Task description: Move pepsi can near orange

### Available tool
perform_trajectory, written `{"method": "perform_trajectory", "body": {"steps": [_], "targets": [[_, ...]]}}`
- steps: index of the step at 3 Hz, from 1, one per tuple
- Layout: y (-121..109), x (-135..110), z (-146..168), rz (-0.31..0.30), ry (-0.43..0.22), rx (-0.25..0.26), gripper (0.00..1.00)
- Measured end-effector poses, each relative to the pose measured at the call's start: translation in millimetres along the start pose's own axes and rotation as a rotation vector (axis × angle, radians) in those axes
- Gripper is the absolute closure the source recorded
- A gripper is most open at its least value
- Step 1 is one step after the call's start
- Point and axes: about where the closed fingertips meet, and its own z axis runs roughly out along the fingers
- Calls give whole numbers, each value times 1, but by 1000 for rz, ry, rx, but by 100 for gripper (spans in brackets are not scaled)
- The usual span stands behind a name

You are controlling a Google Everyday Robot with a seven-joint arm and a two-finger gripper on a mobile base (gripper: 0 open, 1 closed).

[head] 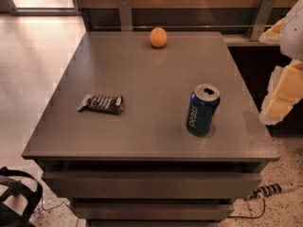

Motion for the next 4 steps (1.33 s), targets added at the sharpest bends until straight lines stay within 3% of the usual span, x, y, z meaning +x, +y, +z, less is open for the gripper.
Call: {"method": "perform_trajectory", "body": {"steps": [1, 4], "targets": [[0, 0, 0, 0, 0, 0, 0], [-1, -3, -6, -3, -7, 26, 64]]}}
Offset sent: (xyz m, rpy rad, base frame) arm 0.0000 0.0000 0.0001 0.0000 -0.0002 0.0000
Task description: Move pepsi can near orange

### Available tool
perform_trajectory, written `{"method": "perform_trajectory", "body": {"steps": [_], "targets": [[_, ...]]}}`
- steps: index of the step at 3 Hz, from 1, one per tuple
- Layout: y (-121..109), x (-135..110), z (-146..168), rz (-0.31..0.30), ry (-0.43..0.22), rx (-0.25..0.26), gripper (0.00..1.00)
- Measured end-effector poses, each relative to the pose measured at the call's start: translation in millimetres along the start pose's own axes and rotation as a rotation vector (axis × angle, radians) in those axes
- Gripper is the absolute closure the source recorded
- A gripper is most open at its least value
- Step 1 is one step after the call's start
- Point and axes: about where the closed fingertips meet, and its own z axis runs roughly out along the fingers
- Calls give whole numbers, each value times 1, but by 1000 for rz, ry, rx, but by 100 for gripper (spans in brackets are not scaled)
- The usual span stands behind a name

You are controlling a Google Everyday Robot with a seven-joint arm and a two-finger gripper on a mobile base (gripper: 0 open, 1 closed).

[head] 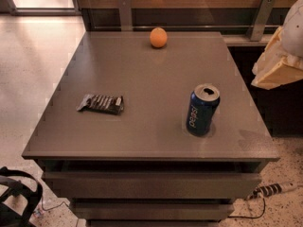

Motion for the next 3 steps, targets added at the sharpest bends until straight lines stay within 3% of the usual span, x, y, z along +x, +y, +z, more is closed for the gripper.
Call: {"method": "perform_trajectory", "body": {"steps": [1, 3], "targets": [[0, -1, -2, -1, -2, 9, 62], [-1, -3, -6, -4, -6, 23, 15]]}}
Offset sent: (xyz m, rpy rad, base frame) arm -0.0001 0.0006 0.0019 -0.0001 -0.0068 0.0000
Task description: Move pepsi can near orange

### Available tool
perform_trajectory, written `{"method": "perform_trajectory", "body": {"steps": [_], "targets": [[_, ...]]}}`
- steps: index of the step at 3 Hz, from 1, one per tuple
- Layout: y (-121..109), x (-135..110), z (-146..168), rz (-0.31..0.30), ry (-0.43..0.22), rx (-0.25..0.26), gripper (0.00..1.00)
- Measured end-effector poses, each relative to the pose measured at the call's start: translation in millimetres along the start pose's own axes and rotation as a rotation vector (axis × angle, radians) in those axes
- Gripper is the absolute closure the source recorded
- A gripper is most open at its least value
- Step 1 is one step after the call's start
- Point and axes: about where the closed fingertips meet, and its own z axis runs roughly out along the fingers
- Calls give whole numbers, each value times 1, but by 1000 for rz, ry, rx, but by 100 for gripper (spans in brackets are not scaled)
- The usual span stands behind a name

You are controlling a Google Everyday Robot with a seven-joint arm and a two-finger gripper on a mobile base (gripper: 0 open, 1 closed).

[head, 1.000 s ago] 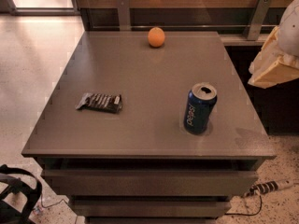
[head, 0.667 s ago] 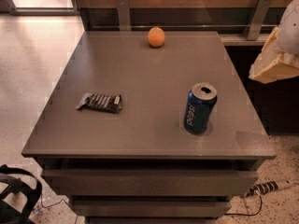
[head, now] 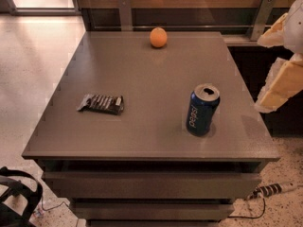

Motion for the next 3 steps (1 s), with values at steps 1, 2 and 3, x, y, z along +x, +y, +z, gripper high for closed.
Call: {"method": "perform_trajectory", "body": {"steps": [1, 2, 3], "targets": [[0, -1, -2, -1, -2, 6, 0], [0, -1, -2, -1, -2, 6, 0], [-4, 3, 8, 22, -92, -23, 0]]}}
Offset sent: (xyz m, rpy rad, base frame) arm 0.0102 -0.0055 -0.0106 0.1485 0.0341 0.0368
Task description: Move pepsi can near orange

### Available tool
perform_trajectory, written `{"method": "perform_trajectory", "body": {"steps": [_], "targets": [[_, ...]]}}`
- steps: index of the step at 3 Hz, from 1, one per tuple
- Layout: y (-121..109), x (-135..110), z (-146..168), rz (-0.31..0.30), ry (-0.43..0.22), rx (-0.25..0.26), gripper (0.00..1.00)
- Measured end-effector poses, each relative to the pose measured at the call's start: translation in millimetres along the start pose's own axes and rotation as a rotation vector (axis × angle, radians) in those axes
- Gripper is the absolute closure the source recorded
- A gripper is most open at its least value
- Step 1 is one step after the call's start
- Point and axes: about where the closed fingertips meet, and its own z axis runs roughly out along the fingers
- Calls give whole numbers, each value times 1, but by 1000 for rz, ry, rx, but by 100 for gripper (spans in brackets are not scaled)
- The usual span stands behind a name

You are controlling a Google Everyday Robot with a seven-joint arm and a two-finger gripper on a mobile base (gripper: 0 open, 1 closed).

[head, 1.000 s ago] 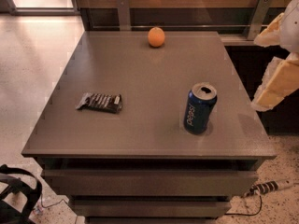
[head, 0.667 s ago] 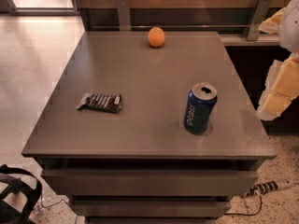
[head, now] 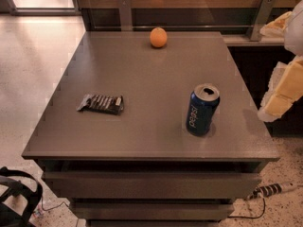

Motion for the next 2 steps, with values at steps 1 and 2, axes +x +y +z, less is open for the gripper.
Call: {"method": "perform_trajectory", "body": {"steps": [1, 2], "targets": [[-5, 8, 12, 39, -157, -32, 0], [-7, 13, 24, 72, -297, -55, 0]]}}
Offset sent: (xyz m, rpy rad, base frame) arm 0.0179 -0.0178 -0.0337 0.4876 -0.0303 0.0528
